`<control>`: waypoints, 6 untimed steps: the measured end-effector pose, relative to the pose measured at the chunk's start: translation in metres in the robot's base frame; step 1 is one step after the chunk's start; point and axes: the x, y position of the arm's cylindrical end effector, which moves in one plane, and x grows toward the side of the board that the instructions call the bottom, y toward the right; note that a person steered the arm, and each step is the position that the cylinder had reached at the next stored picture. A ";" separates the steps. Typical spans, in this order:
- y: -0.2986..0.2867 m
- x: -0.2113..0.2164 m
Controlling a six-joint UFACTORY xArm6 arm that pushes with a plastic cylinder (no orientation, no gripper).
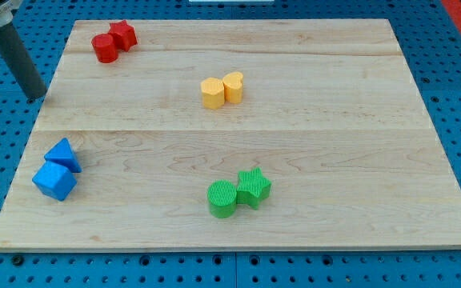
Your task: Separate the red blocks
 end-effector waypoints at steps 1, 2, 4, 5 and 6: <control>-0.002 -0.030; 0.053 -0.099; 0.059 -0.139; 0.094 -0.160; 0.187 -0.160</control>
